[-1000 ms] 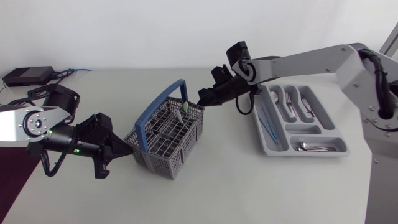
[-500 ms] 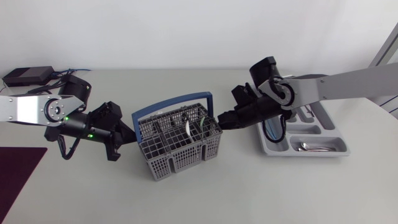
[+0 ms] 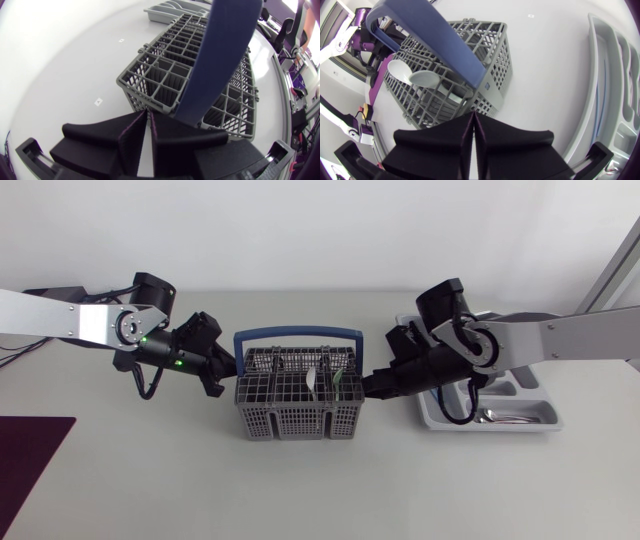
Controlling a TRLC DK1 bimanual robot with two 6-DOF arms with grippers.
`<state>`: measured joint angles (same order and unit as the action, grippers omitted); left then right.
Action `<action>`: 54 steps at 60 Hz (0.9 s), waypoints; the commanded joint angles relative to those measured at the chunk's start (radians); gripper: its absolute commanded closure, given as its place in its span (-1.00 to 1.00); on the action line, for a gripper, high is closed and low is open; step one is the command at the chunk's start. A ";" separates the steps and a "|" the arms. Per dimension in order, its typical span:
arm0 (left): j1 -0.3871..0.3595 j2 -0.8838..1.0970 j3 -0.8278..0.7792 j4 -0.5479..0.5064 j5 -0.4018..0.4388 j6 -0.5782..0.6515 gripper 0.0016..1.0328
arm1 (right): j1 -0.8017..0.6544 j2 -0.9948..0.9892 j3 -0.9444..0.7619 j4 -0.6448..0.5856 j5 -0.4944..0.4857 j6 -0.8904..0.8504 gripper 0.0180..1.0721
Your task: Unload the cutlery basket into the drawer organizer.
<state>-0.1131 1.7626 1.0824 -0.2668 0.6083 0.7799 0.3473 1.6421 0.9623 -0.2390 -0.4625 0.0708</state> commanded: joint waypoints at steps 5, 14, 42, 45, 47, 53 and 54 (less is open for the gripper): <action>-0.020 0.037 0.065 0.011 0.034 -0.036 0.49 | 0.033 0.030 0.012 0.043 -0.002 0.026 0.89; -0.007 0.055 0.086 0.011 0.033 -0.044 0.49 | 0.053 0.062 0.038 0.056 0.024 0.038 0.89; 0.090 0.038 0.062 0.006 0.031 -0.031 0.49 | 0.041 0.062 0.007 0.089 0.119 0.041 0.89; 0.109 0.026 0.054 0.001 0.033 -0.031 0.49 | 0.032 0.044 -0.014 0.093 0.131 0.035 0.89; 0.121 0.012 0.047 -0.008 0.033 -0.031 0.49 | 0.028 0.030 -0.030 0.098 0.153 0.032 0.88; 0.153 -0.054 0.002 -0.025 0.031 -0.022 0.49 | 0.022 -0.018 -0.079 0.107 0.183 0.014 0.70; 0.156 -0.064 -0.004 -0.026 0.031 -0.022 0.49 | 0.022 -0.024 -0.086 0.107 0.191 0.012 0.65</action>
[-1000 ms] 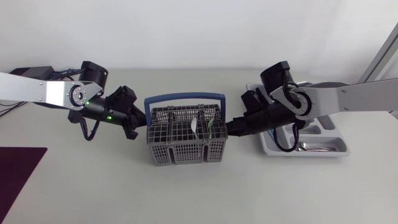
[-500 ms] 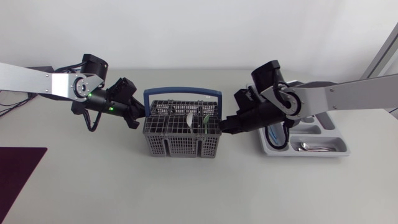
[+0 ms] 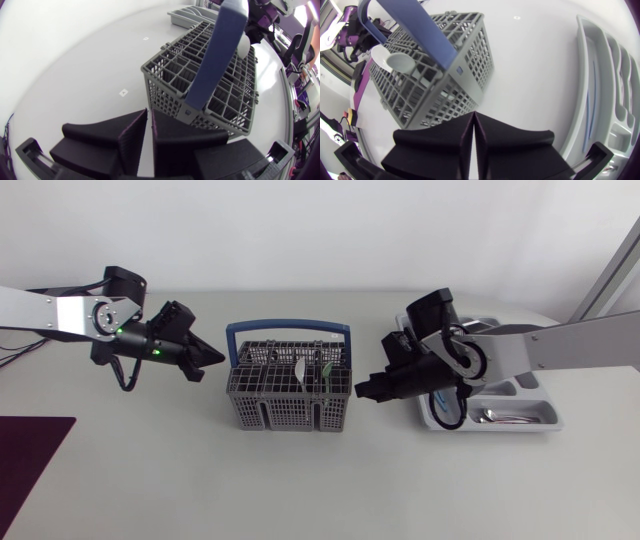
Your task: Unload the cutlery basket into the drawer organizer.
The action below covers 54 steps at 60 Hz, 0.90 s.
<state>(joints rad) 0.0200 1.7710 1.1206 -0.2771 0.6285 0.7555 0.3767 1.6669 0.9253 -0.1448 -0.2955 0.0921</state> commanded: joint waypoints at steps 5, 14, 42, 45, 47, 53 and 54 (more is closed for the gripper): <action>0.038 -0.142 -0.082 -0.037 0.011 0.005 0.45 | -0.005 -0.095 -0.085 0.016 0.044 -0.018 0.31; 0.035 -0.291 -0.165 -0.085 -0.001 0.015 0.17 | -0.004 -0.173 -0.138 0.013 0.079 -0.043 -0.25; -0.417 -0.547 -0.200 -0.182 -0.337 -0.186 -0.50 | 0.025 -0.329 -0.212 -0.027 0.141 -0.061 -0.63; -0.471 -0.533 -0.189 -0.165 -0.380 -0.211 -0.50 | 0.033 -0.341 -0.215 -0.033 0.145 -0.061 -0.63; -0.500 -0.521 -0.183 -0.152 -0.406 -0.223 -0.50 | 0.037 -0.349 -0.218 -0.035 0.145 -0.063 -0.63; -0.574 -0.450 -0.148 -0.134 -0.486 -0.259 -0.54 | 0.037 -0.363 -0.227 -0.041 0.145 -0.069 -0.63; -0.580 -0.443 -0.142 -0.132 -0.493 -0.262 -0.58 | 0.037 -0.366 -0.229 -0.044 0.145 -0.069 -0.63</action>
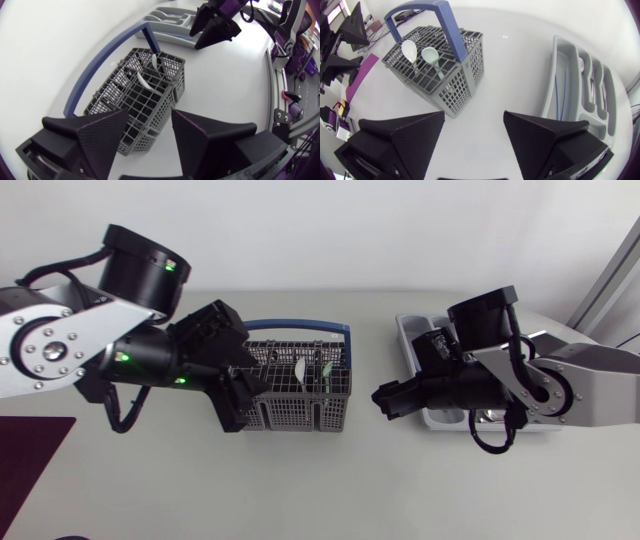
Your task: Unload the cutlery basket into the drawer organizer.
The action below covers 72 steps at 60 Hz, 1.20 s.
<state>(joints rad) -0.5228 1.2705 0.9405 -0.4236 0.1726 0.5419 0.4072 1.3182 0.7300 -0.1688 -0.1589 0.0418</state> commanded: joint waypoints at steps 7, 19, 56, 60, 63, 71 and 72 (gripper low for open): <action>-0.071 0.139 0.107 0.019 -0.101 -0.103 -0.62 | 0.007 -0.033 -0.043 -0.021 0.009 -0.023 -0.63; -0.098 0.236 0.201 0.000 -0.157 -0.160 -0.73 | 0.007 -0.036 -0.047 -0.021 0.009 -0.028 -0.63; -0.120 0.402 0.350 -0.049 -0.243 -0.283 -0.46 | -0.001 -0.051 -0.049 -0.021 0.007 -0.046 -0.63; -0.120 0.412 0.356 -0.049 -0.243 -0.286 -0.40 | 0.001 -0.051 -0.052 -0.021 0.005 -0.048 -0.63; -0.120 0.418 0.359 -0.049 -0.243 -0.289 -0.30 | -0.001 -0.051 -0.052 -0.021 0.005 -0.048 -0.63; -0.120 0.428 0.356 -0.049 -0.243 -0.293 -0.15 | -0.002 -0.051 -0.053 -0.021 0.005 -0.049 -0.63; -0.120 0.428 0.356 -0.049 -0.243 -0.293 -0.14 | -0.002 -0.053 -0.053 -0.021 0.005 -0.049 -0.63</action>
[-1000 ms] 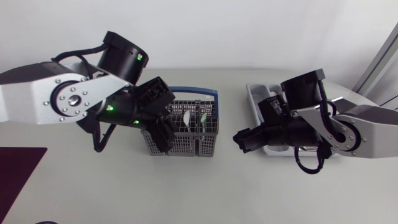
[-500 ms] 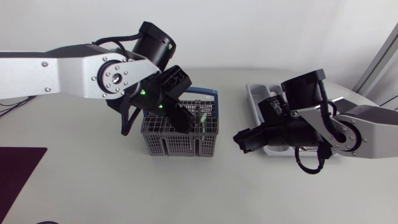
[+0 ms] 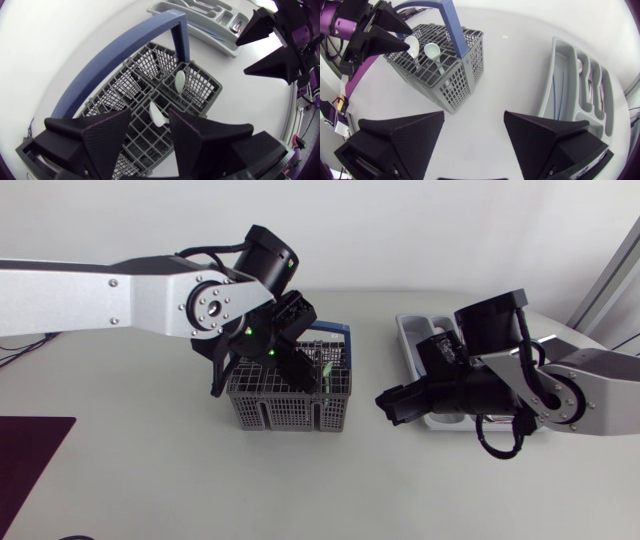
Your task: Unload the cutlery basket into the drawer organizer.
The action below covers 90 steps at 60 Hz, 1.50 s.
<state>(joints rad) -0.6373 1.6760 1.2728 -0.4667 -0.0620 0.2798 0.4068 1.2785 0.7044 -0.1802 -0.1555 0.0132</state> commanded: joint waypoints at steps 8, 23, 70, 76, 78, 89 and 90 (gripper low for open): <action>-0.005 0.025 0.025 -0.006 -0.009 -0.033 -0.06 | -0.005 -0.019 -0.029 -0.010 0.001 -0.025 -0.63; -0.016 0.045 0.030 -0.012 -0.015 -0.041 0.30 | -0.006 -0.031 -0.031 -0.015 -0.001 -0.027 -0.63; -0.044 0.014 0.002 -0.013 -0.070 -0.039 0.58 | -0.003 -0.039 -0.049 -0.007 -0.001 -0.033 -0.63; -0.047 -0.012 -0.013 -0.009 -0.091 -0.036 0.58 | 0.003 -0.038 -0.049 -0.005 -0.001 -0.033 -0.63; -0.050 -0.018 -0.016 -0.004 -0.096 -0.034 0.58 | 0.003 -0.036 -0.049 -0.005 -0.001 -0.033 -0.63; -0.067 -0.039 -0.027 0.002 -0.130 -0.028 0.58 | 0.007 -0.038 -0.051 -0.002 0.004 -0.032 -0.63; -0.070 -0.044 -0.030 0.002 -0.142 -0.028 0.58 | 0.007 -0.038 -0.051 -0.002 0.004 -0.030 -0.63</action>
<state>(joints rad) -0.6960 1.6619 1.2686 -0.4702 -0.1833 0.2581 0.4053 1.2434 0.6830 -0.1829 -0.1558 -0.0051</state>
